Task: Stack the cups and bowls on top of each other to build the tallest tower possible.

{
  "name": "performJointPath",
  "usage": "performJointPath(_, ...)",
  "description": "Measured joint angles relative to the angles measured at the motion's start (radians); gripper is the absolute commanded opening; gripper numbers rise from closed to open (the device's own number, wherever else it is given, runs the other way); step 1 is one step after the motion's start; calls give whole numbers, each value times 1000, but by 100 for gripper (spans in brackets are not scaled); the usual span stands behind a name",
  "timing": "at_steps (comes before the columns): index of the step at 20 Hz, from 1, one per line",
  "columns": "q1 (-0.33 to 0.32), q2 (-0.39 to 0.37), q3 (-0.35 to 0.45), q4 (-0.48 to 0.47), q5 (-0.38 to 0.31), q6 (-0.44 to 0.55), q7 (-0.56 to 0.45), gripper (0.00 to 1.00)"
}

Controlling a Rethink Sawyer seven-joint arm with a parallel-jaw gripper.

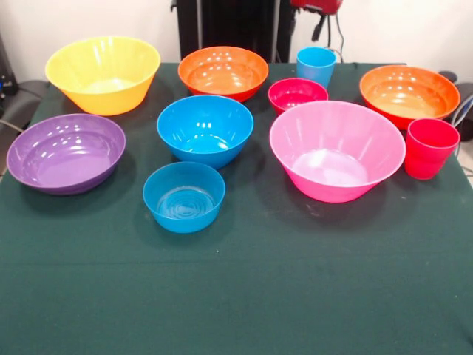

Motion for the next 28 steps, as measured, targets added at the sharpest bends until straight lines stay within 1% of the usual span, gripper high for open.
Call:
performJointPath(6,3,47,-3,-29,0,0,0,100)
performJointPath(12,5,74,-4,-48,0,-1,0,100)
performJointPath(18,10,98,-5,-67,0,-23,0,100)
performJointPath(24,22,102,-5,-78,0,-32,0,100)
performJointPath(28,22,84,-5,-83,0,-31,0,100)
